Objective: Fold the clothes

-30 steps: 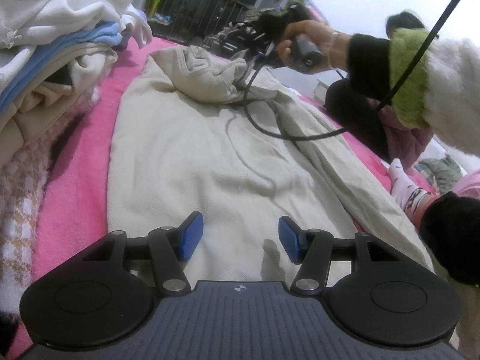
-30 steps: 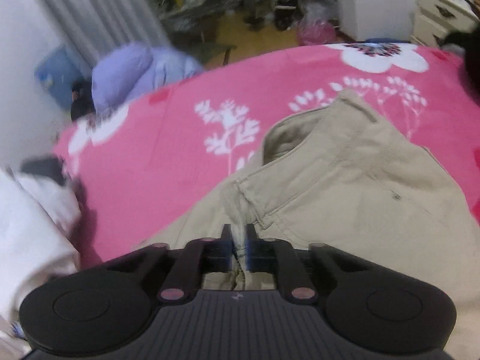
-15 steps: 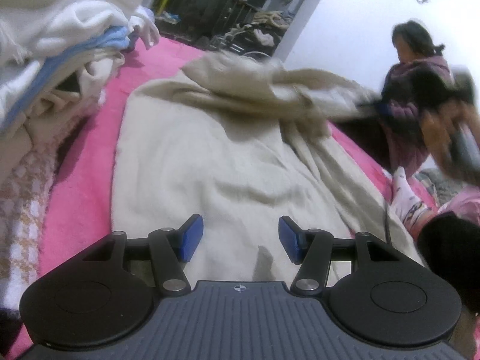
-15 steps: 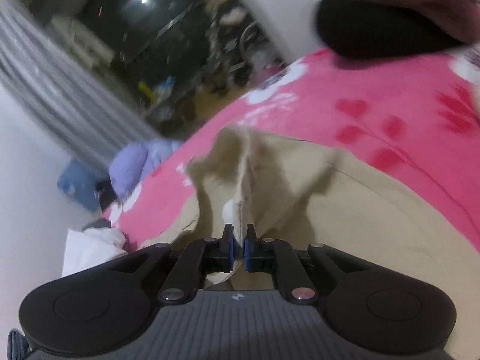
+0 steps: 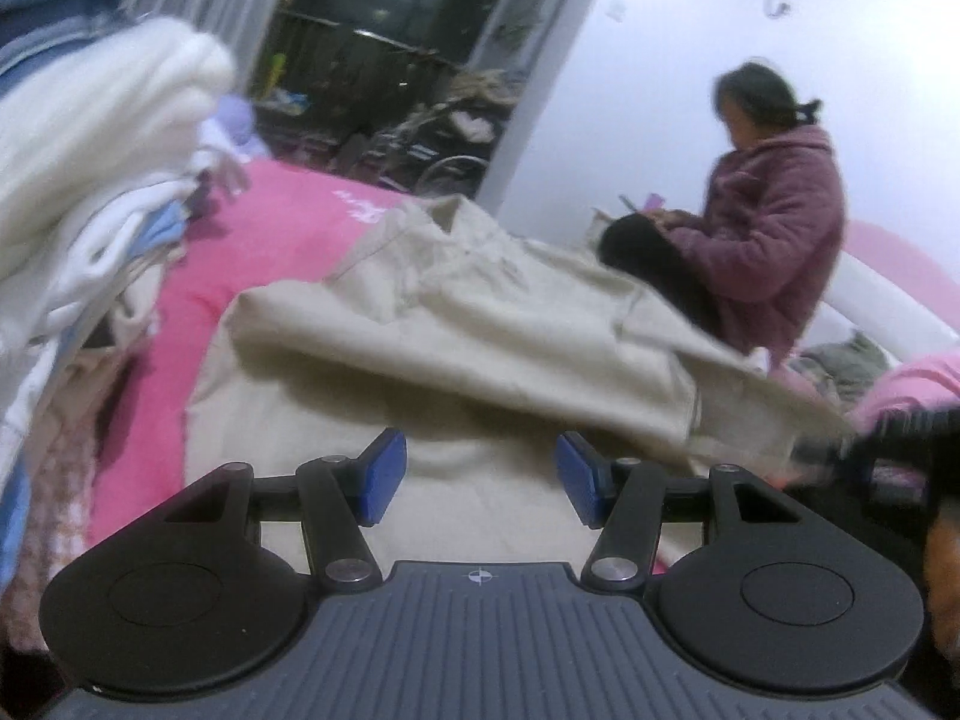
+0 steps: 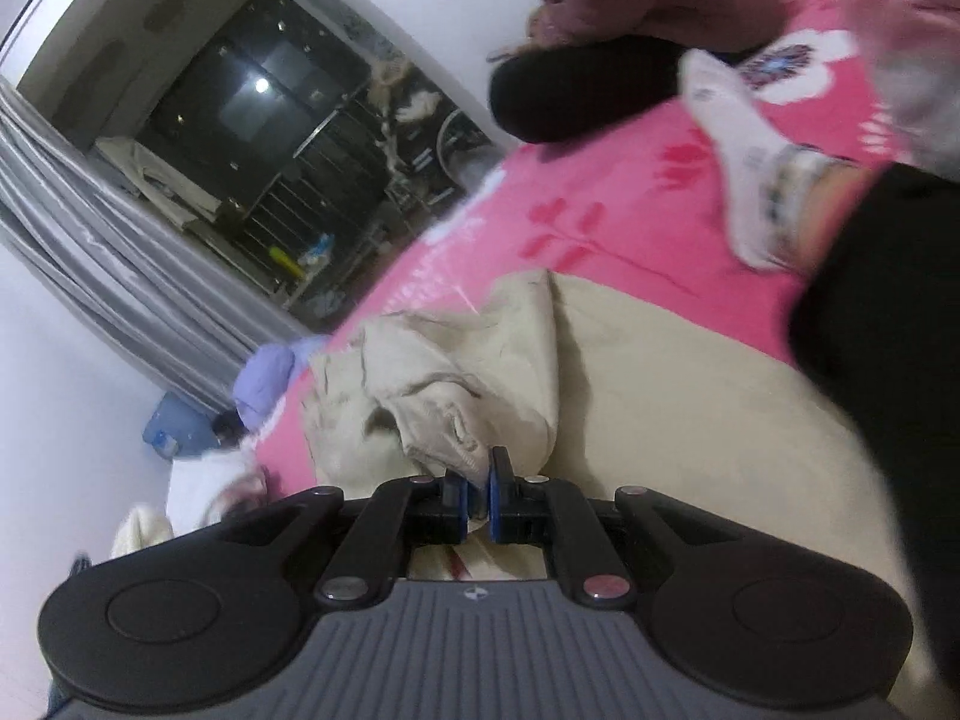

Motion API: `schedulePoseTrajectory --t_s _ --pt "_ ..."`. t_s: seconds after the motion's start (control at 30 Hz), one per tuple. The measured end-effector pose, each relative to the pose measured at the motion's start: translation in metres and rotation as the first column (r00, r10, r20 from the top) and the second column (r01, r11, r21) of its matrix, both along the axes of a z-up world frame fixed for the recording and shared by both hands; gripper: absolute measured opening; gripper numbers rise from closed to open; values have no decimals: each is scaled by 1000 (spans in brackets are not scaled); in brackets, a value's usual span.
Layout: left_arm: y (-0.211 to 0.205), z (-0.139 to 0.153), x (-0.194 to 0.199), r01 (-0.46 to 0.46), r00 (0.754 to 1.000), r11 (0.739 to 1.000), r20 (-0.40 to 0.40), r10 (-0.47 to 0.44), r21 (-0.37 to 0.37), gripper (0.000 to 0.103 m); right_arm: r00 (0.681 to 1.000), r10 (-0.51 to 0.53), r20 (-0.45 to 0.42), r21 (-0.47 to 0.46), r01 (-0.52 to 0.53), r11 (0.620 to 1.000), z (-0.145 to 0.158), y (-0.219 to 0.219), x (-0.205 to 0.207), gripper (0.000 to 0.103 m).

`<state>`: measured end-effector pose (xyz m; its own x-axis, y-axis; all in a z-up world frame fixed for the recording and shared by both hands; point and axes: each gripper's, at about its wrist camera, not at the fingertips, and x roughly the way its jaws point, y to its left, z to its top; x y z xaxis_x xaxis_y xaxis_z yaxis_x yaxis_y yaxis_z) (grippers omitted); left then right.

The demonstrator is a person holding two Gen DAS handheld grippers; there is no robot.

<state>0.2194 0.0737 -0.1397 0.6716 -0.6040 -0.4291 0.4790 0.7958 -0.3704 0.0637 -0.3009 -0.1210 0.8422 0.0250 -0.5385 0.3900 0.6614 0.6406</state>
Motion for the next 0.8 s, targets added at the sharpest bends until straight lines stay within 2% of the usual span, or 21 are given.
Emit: schedulePoseTrajectory --t_s 0.07,0.17,0.23,0.27,0.3,0.4,0.5,0.53,0.67,0.73,0.8 --pt "-4 -1 -2 15 1000 1000 1 -15 9 56 995 19 -94 -31 -22 999 -8 -2 -14 9" --pt "-10 -6 -1 32 999 999 -11 -32 32 56 974 -45 -220 -106 22 994 -6 -14 -29 17" --pt "-11 -7 -4 40 999 998 -2 -40 50 56 980 -77 -184 -193 41 980 13 -19 -38 17" --pt "-11 -7 -6 46 999 997 2 -46 56 56 986 -56 -159 -219 21 976 22 -18 -35 17" --pt "-11 -7 -7 51 999 997 5 -51 63 56 991 -22 -134 -238 -11 971 32 -15 -30 17" --pt "-14 -7 -12 77 997 995 2 -78 69 56 987 132 -88 -252 -150 956 50 -2 4 36" --pt "-19 -10 -16 99 995 990 14 -101 103 56 935 340 -101 -232 -355 906 46 26 68 55" --pt "-20 -10 -17 105 994 988 14 -107 109 56 924 361 -127 -238 -382 893 38 32 88 63" --pt "-20 -12 -16 112 994 988 1 -112 103 56 903 350 -250 -278 -413 868 -5 45 160 64" --pt "-17 -10 -14 113 994 989 0 -113 94 56 898 380 -221 -222 -426 877 -20 36 179 63" --pt "-12 -7 -12 116 993 990 -2 -116 75 56 888 427 -168 -161 -452 877 -30 29 191 36"
